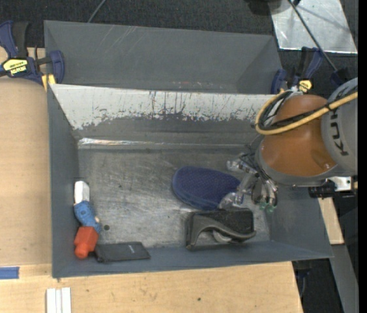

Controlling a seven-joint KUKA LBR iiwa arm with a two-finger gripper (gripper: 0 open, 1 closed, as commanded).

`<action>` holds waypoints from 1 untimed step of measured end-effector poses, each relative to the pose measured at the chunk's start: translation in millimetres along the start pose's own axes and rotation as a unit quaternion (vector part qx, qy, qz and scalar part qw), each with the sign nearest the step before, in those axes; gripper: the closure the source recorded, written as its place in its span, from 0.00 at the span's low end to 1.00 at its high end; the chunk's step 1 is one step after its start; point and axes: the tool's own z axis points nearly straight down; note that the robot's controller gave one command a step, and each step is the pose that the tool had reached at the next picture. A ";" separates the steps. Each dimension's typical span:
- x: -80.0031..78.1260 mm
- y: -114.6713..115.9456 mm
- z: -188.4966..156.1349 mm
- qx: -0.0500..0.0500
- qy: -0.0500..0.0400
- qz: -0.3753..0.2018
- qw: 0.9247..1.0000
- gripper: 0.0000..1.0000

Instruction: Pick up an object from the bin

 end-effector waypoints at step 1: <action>-47.6 35.7 50.5 0.004 0.036 -0.103 0.994 0.00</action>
Offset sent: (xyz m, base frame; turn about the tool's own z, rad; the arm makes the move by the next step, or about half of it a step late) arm 0.0582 0.0194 -0.0510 -0.2059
